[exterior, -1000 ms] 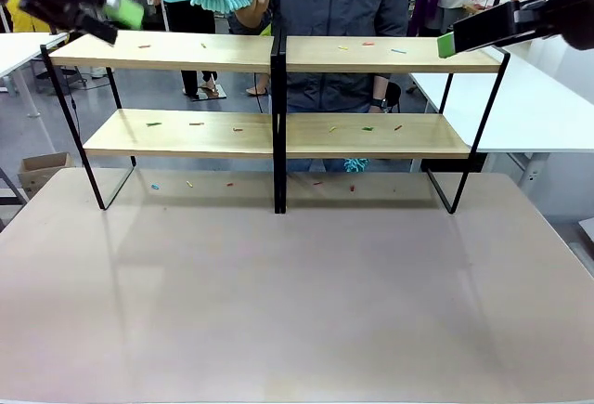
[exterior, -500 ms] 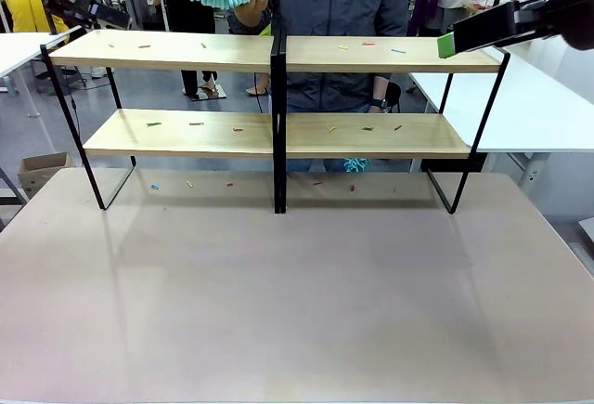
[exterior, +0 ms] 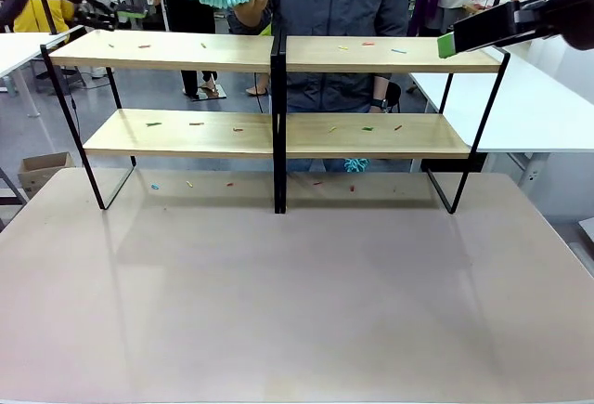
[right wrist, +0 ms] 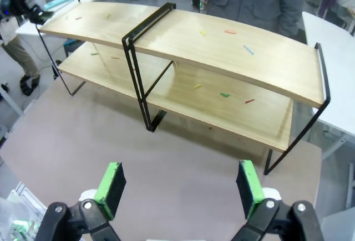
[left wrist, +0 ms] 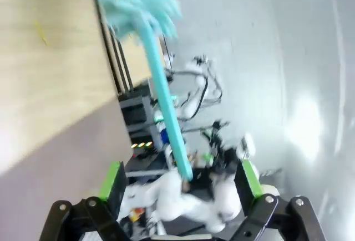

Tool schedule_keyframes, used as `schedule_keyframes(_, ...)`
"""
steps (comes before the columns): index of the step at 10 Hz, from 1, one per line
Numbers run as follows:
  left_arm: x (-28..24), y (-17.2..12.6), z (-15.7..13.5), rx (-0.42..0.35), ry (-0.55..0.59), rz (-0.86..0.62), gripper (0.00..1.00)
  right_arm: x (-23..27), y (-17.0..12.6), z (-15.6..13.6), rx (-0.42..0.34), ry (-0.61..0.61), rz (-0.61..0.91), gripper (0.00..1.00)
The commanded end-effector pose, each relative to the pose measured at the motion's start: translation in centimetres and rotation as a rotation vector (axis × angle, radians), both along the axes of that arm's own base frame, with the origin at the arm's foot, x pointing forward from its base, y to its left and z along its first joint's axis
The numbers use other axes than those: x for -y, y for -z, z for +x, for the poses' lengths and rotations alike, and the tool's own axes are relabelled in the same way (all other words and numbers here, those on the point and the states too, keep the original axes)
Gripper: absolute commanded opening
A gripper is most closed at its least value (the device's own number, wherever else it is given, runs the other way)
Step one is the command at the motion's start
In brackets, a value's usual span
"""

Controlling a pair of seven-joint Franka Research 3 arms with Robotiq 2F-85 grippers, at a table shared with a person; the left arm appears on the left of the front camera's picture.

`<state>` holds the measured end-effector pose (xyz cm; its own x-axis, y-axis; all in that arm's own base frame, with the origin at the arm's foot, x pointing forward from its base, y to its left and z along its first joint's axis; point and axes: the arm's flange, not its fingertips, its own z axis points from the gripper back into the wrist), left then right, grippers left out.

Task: Clean the shelves.
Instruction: Pick up the Duster when the human hands it over.

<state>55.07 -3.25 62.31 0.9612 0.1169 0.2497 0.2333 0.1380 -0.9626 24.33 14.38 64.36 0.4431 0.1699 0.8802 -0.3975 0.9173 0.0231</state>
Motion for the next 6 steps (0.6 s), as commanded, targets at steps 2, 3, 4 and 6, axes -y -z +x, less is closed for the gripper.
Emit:
schedule_keyframes(2, 3.0, -1.2, 3.7, -0.124, -0.152, 0.065, 1.0, 0.0, -0.1, 0.1, 0.0, 0.001, 0.002, 1.0)
schedule_keyframes(3, 3.3, -0.8, 3.7, -0.123, -0.147, 0.073, 1.0, 0.0, -0.1, 0.1, 0.0, 0.001, 0.002, 1.0)
schedule_keyframes(4, 3.4, -0.8, 3.6, -0.112, -0.153, 0.071, 1.0, 0.0, -0.1, 0.1, 0.0, 0.001, 0.002, 1.0)
schedule_keyframes(6, 3.6, -0.7, 3.4, -0.106, -0.169, 0.079, 1.0, 0.0, -0.1, 0.1, 0.0, 0.001, 0.002, 1.0)
